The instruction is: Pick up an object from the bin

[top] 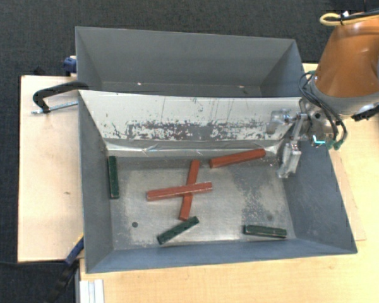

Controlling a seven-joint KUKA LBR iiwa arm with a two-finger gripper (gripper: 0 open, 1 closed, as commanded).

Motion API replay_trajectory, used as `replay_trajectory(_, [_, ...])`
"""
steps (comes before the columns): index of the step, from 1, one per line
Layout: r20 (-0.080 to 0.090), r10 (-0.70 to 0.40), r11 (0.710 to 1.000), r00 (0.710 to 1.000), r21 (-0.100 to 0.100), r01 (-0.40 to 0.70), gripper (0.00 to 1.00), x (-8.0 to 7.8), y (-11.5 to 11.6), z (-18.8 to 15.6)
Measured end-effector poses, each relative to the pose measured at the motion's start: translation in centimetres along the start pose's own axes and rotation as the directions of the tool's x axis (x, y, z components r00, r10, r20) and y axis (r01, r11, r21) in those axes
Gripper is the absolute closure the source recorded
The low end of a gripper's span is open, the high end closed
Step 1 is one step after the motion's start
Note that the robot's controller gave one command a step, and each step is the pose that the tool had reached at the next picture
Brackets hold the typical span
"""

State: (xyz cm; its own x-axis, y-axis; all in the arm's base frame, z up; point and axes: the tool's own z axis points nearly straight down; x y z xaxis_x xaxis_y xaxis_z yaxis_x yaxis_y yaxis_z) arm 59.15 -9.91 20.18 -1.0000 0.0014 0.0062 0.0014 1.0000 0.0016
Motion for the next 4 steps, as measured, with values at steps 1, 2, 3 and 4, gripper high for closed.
replay_trajectory(1, [0.009,-0.002,1.0,1.0,0.001,0.002,0.0,-0.2,0.0,-0.5])
replay_trajectory(2, [0.004,0.009,1.0,1.0,-0.001,-0.009,0.0,-1.2,6.6,5.2])
replay_trajectory(3, [0.007,0.173,0.985,0.985,-0.001,-0.173,0.0,-1.1,6.2,4.9])
replay_trajectory(4, [0.006,0.064,0.998,0.998,0.0,-0.064,0.0,-1.0,6.7,8.1])
